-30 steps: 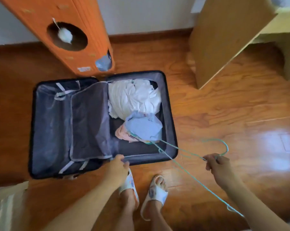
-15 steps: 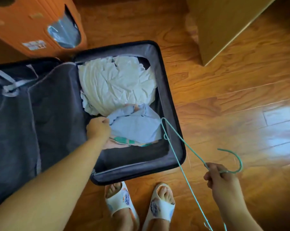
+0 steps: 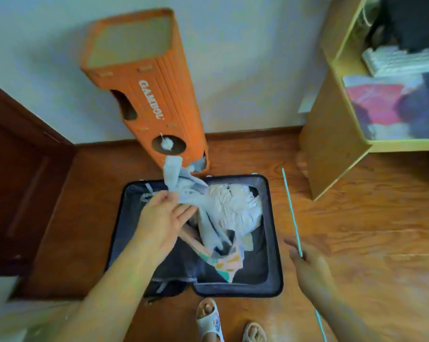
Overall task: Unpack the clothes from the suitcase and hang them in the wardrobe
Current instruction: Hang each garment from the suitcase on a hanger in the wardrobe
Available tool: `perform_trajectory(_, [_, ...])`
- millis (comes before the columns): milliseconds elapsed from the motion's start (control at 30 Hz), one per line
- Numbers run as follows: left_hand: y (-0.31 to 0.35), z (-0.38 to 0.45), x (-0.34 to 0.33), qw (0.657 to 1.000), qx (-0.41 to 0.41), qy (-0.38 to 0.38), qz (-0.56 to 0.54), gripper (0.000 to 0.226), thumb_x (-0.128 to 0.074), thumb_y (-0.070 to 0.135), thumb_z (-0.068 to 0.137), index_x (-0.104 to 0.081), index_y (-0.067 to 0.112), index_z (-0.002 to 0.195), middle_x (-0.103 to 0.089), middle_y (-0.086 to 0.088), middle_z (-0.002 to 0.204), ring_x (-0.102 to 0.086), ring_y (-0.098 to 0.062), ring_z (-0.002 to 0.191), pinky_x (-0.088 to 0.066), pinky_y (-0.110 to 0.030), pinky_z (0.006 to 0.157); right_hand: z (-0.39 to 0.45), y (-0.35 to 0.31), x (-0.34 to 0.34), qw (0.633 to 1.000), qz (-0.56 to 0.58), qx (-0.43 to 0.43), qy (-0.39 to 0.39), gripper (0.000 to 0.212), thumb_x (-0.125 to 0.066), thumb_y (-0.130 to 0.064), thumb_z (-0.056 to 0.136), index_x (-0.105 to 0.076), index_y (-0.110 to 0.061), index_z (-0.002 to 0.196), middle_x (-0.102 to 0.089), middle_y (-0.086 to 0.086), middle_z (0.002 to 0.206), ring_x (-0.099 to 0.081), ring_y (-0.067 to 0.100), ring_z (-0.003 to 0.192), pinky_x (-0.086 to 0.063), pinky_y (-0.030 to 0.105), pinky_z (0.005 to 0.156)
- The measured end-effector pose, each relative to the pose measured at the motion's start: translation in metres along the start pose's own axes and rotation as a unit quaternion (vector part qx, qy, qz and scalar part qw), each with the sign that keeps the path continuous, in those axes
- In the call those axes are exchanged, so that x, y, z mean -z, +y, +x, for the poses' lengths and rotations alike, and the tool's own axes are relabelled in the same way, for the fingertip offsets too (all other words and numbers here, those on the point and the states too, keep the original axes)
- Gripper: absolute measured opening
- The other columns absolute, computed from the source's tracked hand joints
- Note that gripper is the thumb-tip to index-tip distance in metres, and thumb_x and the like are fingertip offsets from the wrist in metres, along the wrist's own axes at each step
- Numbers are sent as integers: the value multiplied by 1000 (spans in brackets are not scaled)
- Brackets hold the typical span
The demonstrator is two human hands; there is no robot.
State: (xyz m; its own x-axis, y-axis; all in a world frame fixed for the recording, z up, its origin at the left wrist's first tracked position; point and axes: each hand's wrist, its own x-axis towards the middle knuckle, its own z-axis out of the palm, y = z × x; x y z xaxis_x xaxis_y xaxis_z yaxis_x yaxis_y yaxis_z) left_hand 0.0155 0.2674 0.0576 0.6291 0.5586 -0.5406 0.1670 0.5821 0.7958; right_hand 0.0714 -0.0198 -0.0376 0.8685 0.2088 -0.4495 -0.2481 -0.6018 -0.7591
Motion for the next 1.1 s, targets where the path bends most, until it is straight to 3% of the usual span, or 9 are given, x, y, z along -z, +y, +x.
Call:
perform_trajectory(200, [119, -70, -48, 997, -62, -16, -43, 18, -44, 4, 107, -59, -3, 114, -72, -22, 113, -74, -32, 101, -62, -43, 85, -5, -136, -35, 983, -52, 135, -112, 76, -80, -33, 82, -45, -17, 147, -52, -1, 130, -50, 16, 122, -39, 25, 94])
perform_trajectory(367, [195, -131, -33, 989, -148, 7, -32, 22, -47, -3, 102, -60, -3, 120, -74, -18, 110, -72, -29, 106, -59, -42, 94, -3, -197, -44, 972, -63, 220, -52, 11, -63, -23, 90, -71, -19, 96, -70, 8, 90, -63, 34, 87, -37, 30, 69])
perform_trajectory(467, [231, -156, 5, 978, -197, 66, 0, 17, -48, 0, 103, -61, 9, 107, -73, -8, 101, -67, -27, 111, -52, -42, 105, -11, -249, -3, 970, -47, 237, 13, 21, -60, -16, 91, -65, -14, 71, -67, 13, 74, -60, 37, 76, -36, 35, 62])
perform_trajectory(567, [256, -171, 44, 980, -171, 95, -32, 18, -43, 5, 106, -59, 11, 112, -71, -12, 110, -68, -31, 102, -54, -48, 97, -52, -288, 35, 934, -93, 323, -119, 43, -62, -24, 90, -41, -16, 54, -38, -9, 47, -35, 7, 48, -28, 30, 49])
perform_trajectory(667, [275, -187, 76, 976, -171, 107, -82, 21, -36, 7, 107, -56, 2, 105, -69, -17, 100, -71, -32, 82, -59, -41, 73, -103, -302, 41, 901, -96, 315, -284, 46, -57, -37, 101, -61, -7, 66, -42, -11, 52, -33, 6, 48, -26, 23, 49])
perform_trajectory(800, [293, -215, 107, 978, -201, 11, -55, 60, -30, 13, 109, -67, 5, 62, -74, -6, 80, -69, -28, 66, -48, -30, 80, -108, -347, 16, 919, -123, 343, -151, 18, -60, -29, 98, -77, -25, 104, -65, -6, 80, -60, 9, 74, -41, 18, 61])
perform_trajectory(967, [328, -247, 141, 970, -219, -90, 56, 28, -42, 19, 104, -63, 4, 115, -72, -12, 109, -72, -24, 98, -60, -34, 82, -156, -397, -79, 889, -70, 383, -243, 83, -82, -15, 80, -39, -13, 151, -60, 1, 134, -58, 16, 123, -47, 25, 92])
perform_trajectory(1033, [341, -267, 159, 961, -241, -113, 80, 36, -44, 20, 101, -60, 2, 129, -69, -14, 123, -69, -27, 111, -60, -37, 89, -177, -409, -121, 874, 15, 388, -293, 58, -79, -9, 84, -55, -8, 137, -72, -8, 109, -69, 3, 91, -50, 17, 73])
perform_trajectory(1100, [360, -287, 191, 949, -284, -96, 97, 39, -44, 20, 103, -59, 5, 135, -68, -12, 130, -67, -26, 118, -59, -39, 92, -189, -423, -149, 880, 87, 378, -274, 17, -66, -7, 93, -67, 6, 104, -66, 2, 75, -57, 1, 54, -43, 18, 54])
